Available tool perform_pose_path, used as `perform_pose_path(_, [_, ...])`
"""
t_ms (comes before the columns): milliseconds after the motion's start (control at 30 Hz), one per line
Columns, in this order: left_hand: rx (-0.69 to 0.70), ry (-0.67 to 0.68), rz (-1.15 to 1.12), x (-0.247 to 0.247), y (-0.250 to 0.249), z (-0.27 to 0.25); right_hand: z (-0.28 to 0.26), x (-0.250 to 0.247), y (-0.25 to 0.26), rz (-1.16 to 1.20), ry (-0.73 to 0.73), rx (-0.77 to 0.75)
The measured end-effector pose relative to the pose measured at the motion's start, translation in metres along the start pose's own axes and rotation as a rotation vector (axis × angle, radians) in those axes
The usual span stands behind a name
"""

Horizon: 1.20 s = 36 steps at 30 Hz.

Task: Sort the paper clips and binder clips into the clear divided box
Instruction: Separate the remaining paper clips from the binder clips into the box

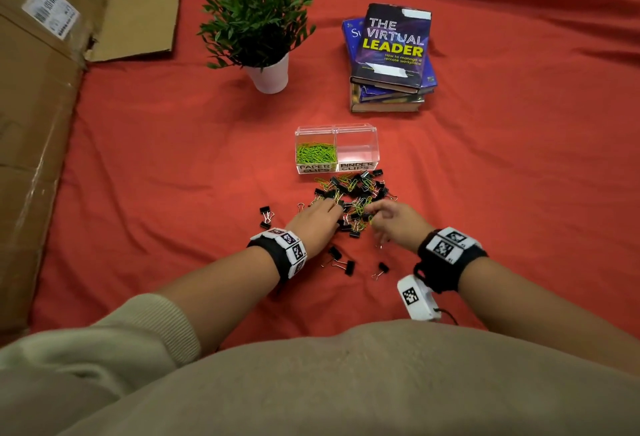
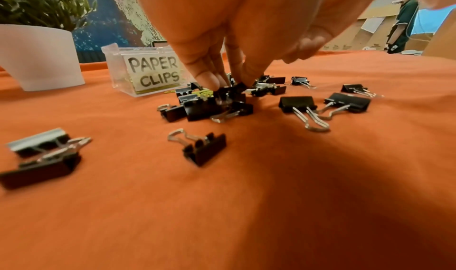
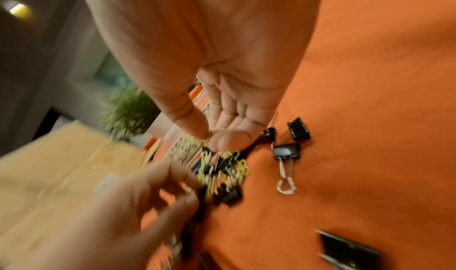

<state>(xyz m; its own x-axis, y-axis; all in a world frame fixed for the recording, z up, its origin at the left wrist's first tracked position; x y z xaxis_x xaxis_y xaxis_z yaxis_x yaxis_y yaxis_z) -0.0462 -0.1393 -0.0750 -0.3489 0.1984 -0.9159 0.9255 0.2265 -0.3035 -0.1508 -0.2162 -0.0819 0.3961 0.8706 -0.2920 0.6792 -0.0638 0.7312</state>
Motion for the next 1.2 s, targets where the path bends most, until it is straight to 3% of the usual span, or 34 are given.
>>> perform_pose_path(133, [0.062,-0.015,0.004,0.0,-0.007,-0.011,0.008,-0.011,0.008,0.445,-0.024,0.107])
perform_pose_path(200, [0.088,-0.037,0.001,0.0,-0.009,-0.016,0.014,-0.011,0.011,0.49,-0.043,0.123])
perform_pose_path(267, [0.125,-0.04,-0.002,0.0,-0.012,-0.022,0.022,-0.015,0.013,0.252,-0.106,0.105])
perform_pose_path(367, [0.19,-0.02,0.007,-0.002,-0.016,-0.027,0.03,-0.015,0.027,-0.358,-0.178,-0.022])
perform_pose_path(467, [0.08,-0.082,-0.086,-0.017,0.0,-0.019,0.03,-0.003,0.026,-0.679,-0.123,-0.073])
perform_pose_path(600, [-0.14,-0.191,-0.202,-0.035,0.034,-0.004,0.029,-0.015,0.011,-0.727,-0.14,-0.012])
perform_pose_path(667, [-0.136,-0.14,-0.186,-0.031,0.036,0.003,0.027,-0.021,0.009,-0.72,-0.152,0.006])
perform_pose_path(767, [-0.087,-0.06,-0.125,-0.024,0.034,0.01,0.026,-0.013,0.027,-0.698,-0.139,-0.112])
perform_pose_path(900, [-0.123,-0.026,-0.095,-0.02,0.038,0.013,0.029,0.012,0.043,-0.748,-0.078,-0.227])
perform_pose_path(1200, [-0.118,0.041,0.001,-0.011,0.037,0.013,0.034,0.013,0.035,-0.841,-0.067,-0.167])
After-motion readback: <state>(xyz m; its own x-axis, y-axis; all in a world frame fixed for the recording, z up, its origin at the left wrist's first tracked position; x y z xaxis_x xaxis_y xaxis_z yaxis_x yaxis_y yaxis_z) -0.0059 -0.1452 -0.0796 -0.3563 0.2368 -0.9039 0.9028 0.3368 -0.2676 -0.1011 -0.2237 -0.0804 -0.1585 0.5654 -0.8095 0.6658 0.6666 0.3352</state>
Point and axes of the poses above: each hand's wrist, its own z-axis towards the middle knuckle, its own x-axis out of the palm, y = z × x, the point moved 10 cm from there along z, towards the middle knuckle, and after that the axes turned 1 degree about -x, right-handed, at the moved point
